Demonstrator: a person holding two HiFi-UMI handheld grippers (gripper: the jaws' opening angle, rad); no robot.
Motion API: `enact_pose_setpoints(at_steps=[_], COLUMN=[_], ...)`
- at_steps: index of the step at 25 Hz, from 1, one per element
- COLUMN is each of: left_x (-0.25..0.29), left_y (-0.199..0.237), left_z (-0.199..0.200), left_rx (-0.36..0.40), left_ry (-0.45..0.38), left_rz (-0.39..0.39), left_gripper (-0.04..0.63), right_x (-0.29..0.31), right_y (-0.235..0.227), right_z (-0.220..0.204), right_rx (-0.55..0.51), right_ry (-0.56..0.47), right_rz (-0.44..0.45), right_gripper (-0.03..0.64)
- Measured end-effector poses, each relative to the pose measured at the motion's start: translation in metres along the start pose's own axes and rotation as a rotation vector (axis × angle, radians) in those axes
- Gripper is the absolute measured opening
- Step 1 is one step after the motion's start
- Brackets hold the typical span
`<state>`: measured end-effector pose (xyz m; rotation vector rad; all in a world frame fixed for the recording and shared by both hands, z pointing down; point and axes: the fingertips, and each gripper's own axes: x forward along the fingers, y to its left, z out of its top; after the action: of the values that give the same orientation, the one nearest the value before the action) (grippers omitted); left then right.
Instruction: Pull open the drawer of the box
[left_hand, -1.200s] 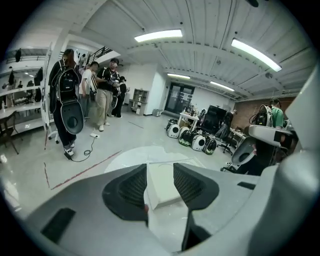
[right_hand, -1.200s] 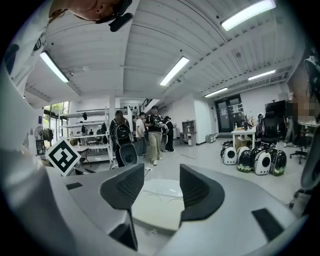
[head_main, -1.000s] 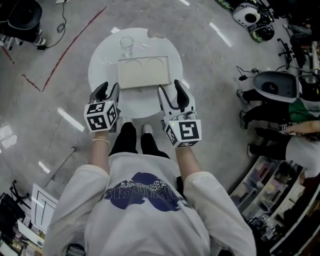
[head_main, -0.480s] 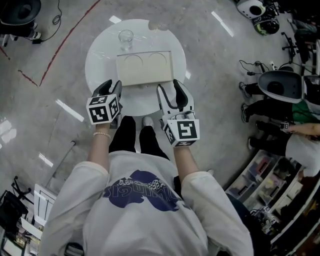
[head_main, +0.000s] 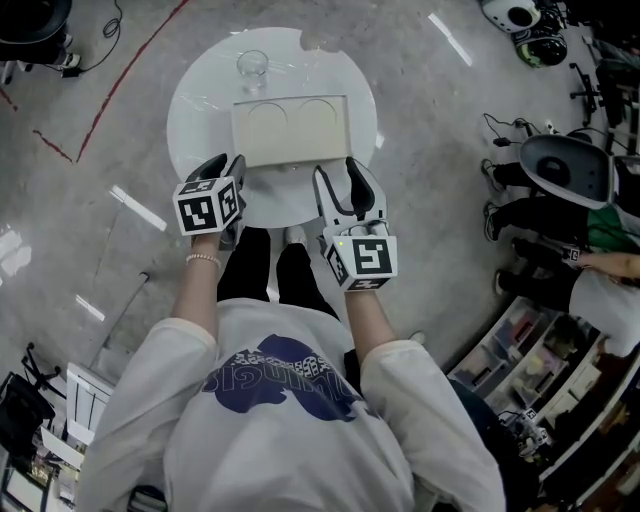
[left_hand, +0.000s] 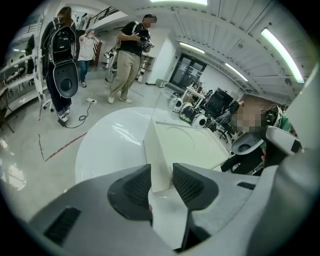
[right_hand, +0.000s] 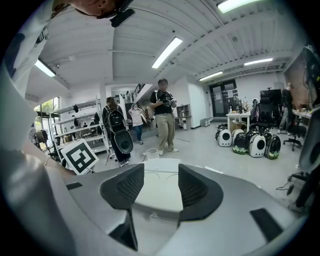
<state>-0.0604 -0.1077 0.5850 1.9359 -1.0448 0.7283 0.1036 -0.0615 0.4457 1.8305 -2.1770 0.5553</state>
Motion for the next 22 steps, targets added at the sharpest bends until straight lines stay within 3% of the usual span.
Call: enact_pose_setpoints(at_steps=[7,22], left_x=[0.002,0.004], left_y=[-0.006,-0.009], left_z=[-0.001,-0.001], left_rx=[-0.014,-0.042], left_ry=[0.015,0.029], left_rz=[-0.010,-0.009], left_gripper=[0.093,0.072], right_x=[0.000,0.035], right_y=[0.000,0.014], right_z=[-0.015,-0.108], right_rx=[0.018,0.093], right_ry=[0.044,0.346], right_rz=[-0.002,0.038], right_gripper=[0.207,0.198])
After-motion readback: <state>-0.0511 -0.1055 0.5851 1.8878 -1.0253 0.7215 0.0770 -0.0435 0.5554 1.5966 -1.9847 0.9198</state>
